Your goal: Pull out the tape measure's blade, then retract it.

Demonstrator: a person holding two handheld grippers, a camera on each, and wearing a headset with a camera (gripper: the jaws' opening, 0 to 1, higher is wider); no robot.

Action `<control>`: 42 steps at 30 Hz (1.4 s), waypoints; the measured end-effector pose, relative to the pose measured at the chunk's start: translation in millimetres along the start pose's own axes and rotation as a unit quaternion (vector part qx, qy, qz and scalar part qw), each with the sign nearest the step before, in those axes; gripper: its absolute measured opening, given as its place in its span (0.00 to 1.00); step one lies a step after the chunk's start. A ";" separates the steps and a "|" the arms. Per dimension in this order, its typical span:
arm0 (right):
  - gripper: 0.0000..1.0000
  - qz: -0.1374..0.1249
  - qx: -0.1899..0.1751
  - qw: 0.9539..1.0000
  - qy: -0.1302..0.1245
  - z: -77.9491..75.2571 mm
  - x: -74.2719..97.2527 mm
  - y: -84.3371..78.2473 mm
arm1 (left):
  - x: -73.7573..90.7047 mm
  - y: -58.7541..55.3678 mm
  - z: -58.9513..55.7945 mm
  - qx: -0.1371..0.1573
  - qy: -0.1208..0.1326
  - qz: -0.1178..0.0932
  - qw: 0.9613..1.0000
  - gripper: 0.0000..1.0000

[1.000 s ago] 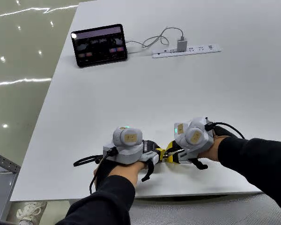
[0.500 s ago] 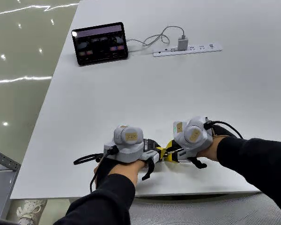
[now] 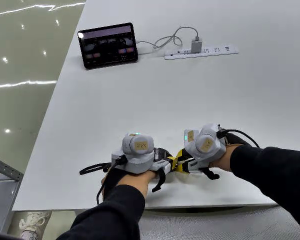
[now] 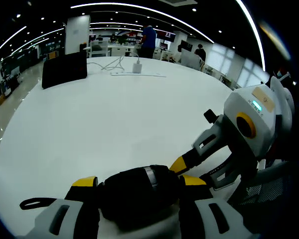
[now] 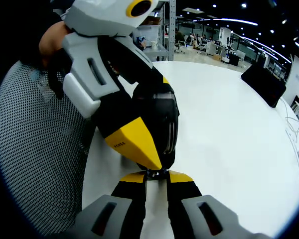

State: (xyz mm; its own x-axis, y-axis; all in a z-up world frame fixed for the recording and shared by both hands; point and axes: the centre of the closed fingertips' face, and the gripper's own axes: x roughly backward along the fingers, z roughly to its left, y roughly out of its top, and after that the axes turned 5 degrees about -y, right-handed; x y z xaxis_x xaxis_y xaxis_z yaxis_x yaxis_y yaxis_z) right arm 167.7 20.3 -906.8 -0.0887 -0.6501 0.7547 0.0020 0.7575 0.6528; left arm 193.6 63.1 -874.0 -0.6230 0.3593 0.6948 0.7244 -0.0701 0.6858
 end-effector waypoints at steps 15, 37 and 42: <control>0.16 0.018 -0.021 0.999 -0.024 -6.3 10.7 -8.9 | 0.4 -0.2 0.1 0.000 0.001 -0.001 1.000 0.61; 0.46 -0.045 -0.182 0.971 -0.145 -36.5 125.1 -64.4 | 4.2 -2.8 -6.0 -0.012 -0.031 0.010 0.999 0.67; 0.46 -0.043 -0.197 0.966 -0.164 -35.4 143.8 -75.3 | 9.1 -0.6 -3.7 -0.010 -0.044 0.017 0.999 0.72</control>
State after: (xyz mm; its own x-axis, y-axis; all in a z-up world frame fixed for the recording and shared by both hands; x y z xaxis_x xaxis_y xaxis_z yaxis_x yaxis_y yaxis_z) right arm 190.1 -132.3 -845.2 -0.4154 -0.6077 0.6768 0.3535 0.5778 0.7357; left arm 186.4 62.9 -867.3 -0.5686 0.4370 0.6969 0.7385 -0.1021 0.6665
